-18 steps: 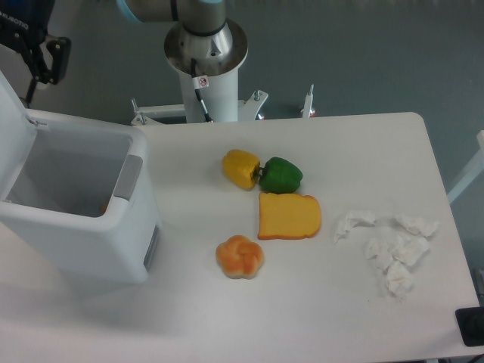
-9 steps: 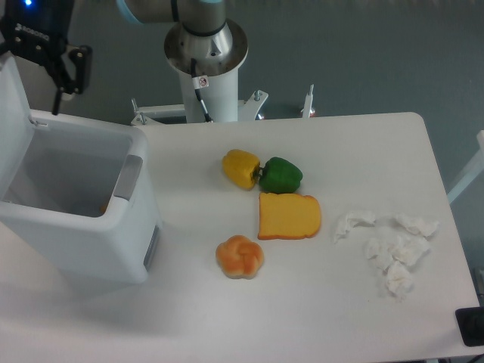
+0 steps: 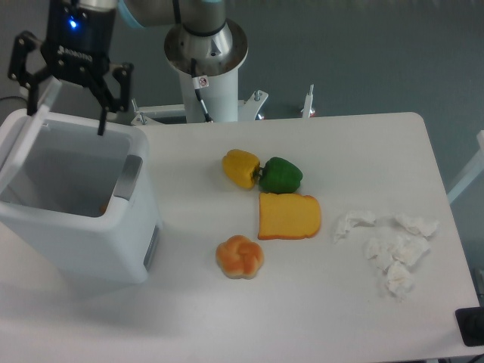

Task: Close the trash can

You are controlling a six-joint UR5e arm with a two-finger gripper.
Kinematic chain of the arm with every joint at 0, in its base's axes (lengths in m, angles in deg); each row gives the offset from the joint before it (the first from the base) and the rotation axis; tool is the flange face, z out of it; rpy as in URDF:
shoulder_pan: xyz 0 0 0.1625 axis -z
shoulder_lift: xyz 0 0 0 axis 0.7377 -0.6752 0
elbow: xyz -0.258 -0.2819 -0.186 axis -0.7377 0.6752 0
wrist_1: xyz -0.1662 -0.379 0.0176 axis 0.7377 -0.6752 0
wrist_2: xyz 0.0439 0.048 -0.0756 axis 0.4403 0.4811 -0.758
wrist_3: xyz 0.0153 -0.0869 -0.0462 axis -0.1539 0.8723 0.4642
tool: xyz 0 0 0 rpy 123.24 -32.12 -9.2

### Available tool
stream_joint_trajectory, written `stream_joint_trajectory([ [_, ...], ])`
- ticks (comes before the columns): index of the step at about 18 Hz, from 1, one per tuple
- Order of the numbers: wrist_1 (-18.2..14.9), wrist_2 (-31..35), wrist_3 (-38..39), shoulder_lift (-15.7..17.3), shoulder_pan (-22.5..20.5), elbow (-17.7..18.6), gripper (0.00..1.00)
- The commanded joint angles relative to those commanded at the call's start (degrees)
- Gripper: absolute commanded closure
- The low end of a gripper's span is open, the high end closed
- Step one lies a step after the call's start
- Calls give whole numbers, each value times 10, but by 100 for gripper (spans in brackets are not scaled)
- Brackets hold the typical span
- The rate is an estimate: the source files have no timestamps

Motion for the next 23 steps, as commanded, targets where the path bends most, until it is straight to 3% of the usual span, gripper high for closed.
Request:
stream_joint_trajectory([
  [11, 4, 35, -39, -22, -32, 9, 0],
  [23, 4, 47, -39, -43, -32, 17, 0],
])
